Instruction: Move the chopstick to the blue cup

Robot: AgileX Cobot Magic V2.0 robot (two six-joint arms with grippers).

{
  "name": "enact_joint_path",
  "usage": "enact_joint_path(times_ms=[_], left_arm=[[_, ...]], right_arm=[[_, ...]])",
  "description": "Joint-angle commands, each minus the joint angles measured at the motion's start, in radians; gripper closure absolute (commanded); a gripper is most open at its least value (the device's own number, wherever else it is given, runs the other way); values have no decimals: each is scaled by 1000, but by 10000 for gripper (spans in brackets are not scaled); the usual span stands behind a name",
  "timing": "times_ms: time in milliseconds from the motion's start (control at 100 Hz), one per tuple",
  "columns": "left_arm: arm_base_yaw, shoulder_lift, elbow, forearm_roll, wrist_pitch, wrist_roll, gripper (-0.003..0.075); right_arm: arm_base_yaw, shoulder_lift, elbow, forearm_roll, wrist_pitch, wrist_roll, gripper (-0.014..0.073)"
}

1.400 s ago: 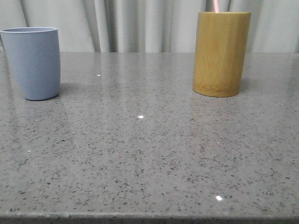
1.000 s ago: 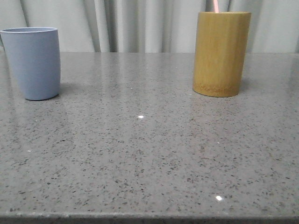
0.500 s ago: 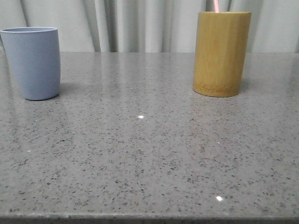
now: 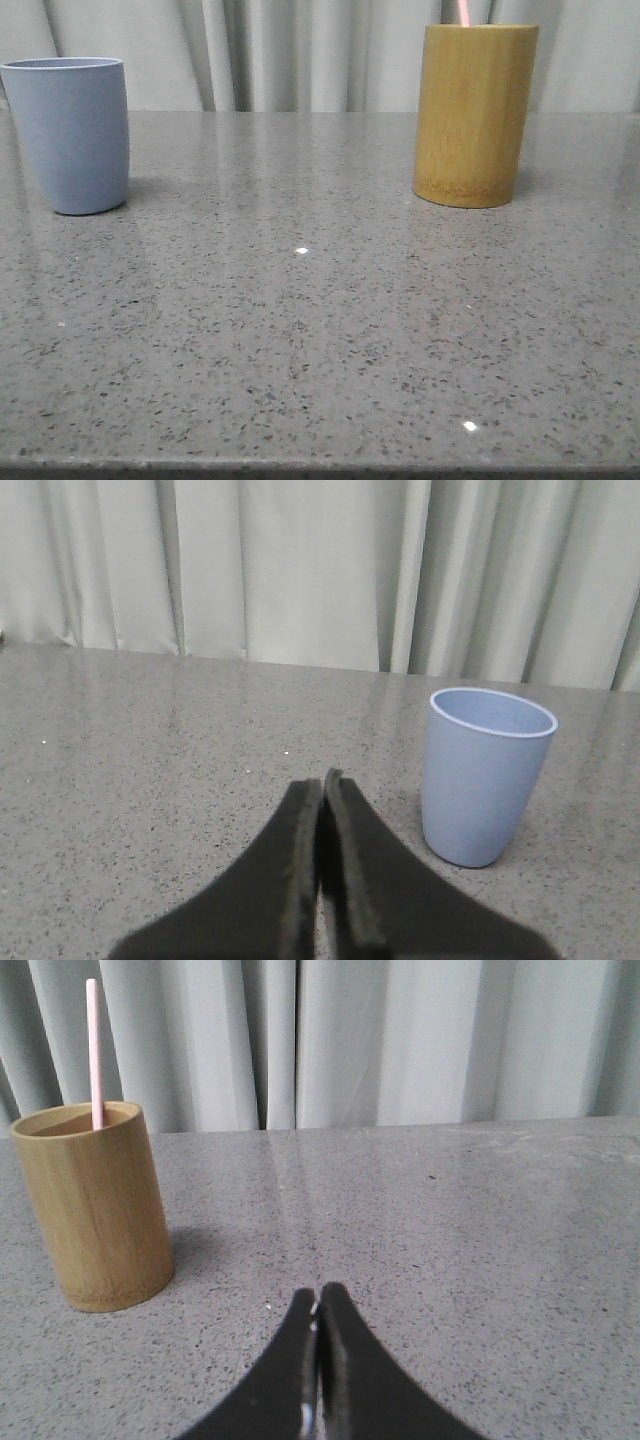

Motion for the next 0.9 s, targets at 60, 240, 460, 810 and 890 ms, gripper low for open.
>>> enact_joint_path(times_ms=[60, 240, 460, 810, 890], left_arm=[[4, 108, -155, -12, -3, -4, 739], [-2, 252, -296, -12, 48, 11, 643], [-2, 410, -394, -12, 55, 22, 358], [-2, 500, -431, -12, 46, 22, 362], [-2, 501, -431, -24, 44, 22, 376]], right_arm=[[-6, 77, -141, -1, 78, 0, 660], [-6, 227, -250, -1, 164, 0, 579], [-6, 377, -349, -1, 168, 0, 272], [-6, 463, -410, 12, 176, 0, 214], [-6, 463, -410, 14, 180, 0, 214]])
